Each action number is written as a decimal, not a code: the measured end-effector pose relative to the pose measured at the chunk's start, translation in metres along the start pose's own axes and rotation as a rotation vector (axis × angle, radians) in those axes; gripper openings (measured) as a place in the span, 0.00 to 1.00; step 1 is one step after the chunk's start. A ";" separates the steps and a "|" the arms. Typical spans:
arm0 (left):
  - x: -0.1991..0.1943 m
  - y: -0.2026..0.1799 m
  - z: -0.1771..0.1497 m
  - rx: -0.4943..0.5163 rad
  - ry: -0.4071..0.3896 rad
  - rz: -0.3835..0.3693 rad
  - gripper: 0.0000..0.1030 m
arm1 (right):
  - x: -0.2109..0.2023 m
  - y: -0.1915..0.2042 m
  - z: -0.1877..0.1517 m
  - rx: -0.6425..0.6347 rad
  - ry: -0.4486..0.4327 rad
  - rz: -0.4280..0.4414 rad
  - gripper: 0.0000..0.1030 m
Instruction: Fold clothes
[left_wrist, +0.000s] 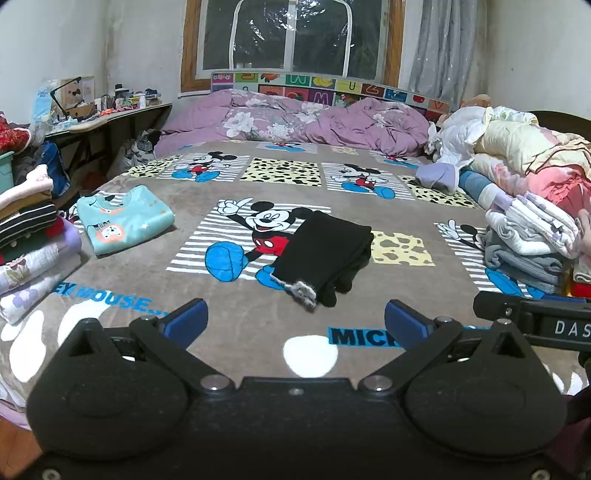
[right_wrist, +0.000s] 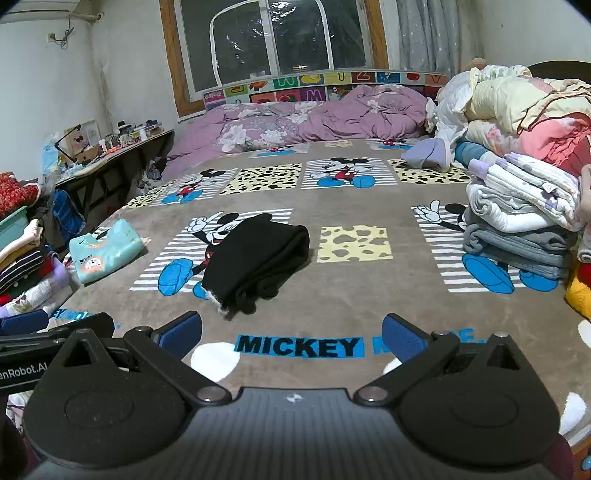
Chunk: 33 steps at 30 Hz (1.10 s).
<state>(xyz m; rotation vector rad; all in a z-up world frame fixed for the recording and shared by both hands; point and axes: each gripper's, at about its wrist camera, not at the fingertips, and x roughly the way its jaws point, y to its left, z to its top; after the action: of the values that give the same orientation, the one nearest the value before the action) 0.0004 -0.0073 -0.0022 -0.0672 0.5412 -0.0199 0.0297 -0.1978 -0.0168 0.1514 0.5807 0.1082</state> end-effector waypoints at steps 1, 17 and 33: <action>0.000 0.000 0.000 0.000 0.000 0.000 1.00 | 0.000 0.000 0.000 0.000 0.000 -0.001 1.00; 0.000 0.000 -0.001 -0.002 0.000 -0.001 1.00 | -0.003 0.000 -0.001 -0.004 0.000 -0.002 1.00; 0.004 -0.001 -0.005 -0.004 0.014 -0.011 1.00 | 0.000 0.000 -0.003 0.000 0.008 -0.003 1.00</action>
<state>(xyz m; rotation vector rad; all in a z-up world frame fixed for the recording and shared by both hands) 0.0010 -0.0083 -0.0086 -0.0738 0.5554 -0.0298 0.0280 -0.1971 -0.0189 0.1500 0.5889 0.1060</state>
